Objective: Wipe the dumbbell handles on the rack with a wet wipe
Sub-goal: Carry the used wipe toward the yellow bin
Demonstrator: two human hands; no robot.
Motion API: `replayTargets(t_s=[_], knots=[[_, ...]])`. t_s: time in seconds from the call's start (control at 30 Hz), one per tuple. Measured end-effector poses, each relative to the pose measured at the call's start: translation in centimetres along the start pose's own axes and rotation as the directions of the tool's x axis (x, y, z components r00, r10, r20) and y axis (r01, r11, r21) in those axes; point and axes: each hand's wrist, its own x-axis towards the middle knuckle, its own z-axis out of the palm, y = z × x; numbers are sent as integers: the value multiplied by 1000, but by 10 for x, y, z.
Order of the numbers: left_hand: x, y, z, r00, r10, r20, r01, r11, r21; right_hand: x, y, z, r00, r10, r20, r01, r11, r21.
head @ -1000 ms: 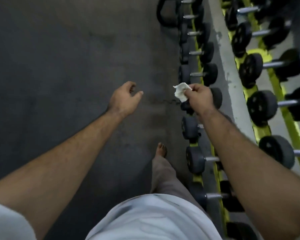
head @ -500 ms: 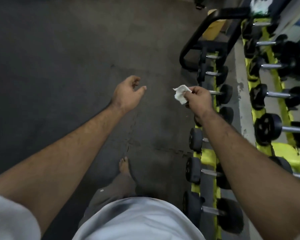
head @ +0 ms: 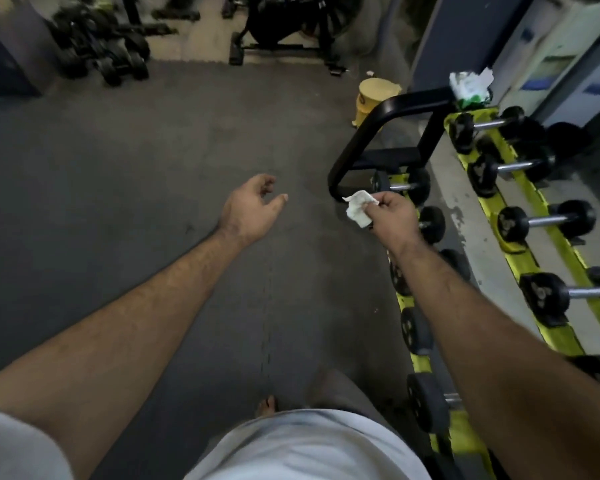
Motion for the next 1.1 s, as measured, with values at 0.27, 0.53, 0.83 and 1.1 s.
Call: replayTargets(t_s=[0.27,0.53,0.83,1.1], knots=[[209,-27,27,1000,9,29,-10,999,41,196,-32,62,1000,-16,-12,16,1000,-6],[439,-12,62,994,-66,87,59,994,89,422,-75,95,998,51,30,-51,999,2],[693,-34,101,989,-58,138,49,997,64,650,-121,145,999,33,-44,-37,994,-101],[942,-48,117,953,36,300,-64,994,84,837,-185,208,989,25,-148,-55,978,-202]])
